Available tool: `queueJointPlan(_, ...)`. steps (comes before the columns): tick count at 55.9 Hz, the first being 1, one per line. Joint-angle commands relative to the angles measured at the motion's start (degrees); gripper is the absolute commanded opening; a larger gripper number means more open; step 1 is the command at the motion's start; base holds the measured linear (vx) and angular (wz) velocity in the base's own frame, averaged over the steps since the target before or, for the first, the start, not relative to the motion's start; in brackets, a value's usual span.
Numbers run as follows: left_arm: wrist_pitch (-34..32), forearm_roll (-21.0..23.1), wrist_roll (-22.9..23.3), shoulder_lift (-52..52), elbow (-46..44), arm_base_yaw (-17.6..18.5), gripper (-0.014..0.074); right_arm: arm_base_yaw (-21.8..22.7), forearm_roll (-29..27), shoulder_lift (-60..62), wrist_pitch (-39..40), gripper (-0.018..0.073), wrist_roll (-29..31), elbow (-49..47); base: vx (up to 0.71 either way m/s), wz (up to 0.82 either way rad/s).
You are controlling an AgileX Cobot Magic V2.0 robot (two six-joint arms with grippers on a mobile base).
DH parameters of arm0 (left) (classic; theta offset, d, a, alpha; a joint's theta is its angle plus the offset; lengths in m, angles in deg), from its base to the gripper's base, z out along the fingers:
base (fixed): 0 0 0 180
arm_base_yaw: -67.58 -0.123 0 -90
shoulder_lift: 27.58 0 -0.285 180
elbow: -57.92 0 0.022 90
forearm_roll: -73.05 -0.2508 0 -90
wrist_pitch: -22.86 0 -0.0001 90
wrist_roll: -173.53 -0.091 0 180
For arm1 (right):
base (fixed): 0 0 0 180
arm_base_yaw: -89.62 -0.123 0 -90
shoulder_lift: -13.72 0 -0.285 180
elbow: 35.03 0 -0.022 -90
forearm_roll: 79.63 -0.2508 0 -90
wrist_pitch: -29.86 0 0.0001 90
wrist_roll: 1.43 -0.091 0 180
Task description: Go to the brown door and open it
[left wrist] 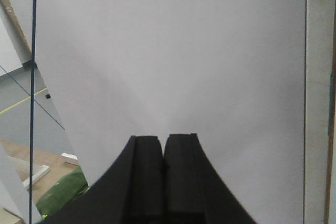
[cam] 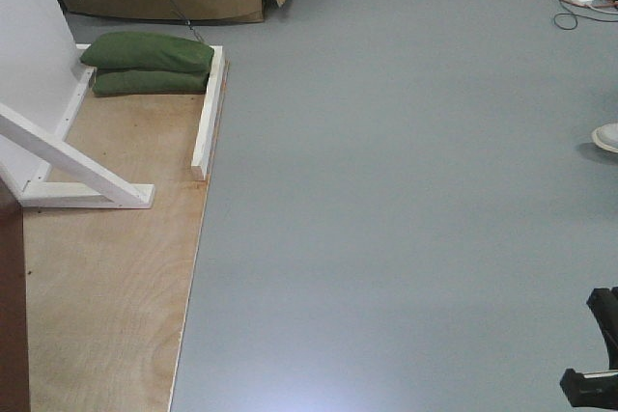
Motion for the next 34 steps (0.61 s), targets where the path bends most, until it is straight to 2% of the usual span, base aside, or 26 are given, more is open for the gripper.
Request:
queueJointPlan(1,0.83,-5.12,0.72,-1.69,-3.21,-0.25,0.0066,-0.11,0.18,0.32,4.45,0.0,0.37,0.25,0.0,0.0)
queueJointPlan(18,0.83,-5.14,0.8,-7.21,-9.87,-0.3,0.0066,-0.11,0.18,0.32,4.45,0.0,0.37,0.25,0.0,0.0)
queueJointPlan(34,0.52,-4.6,1.04,-10.96,-12.77,-4.92,0.0066,-0.11,0.18,0.32,4.45,0.0,0.37,0.25,0.0,0.0)
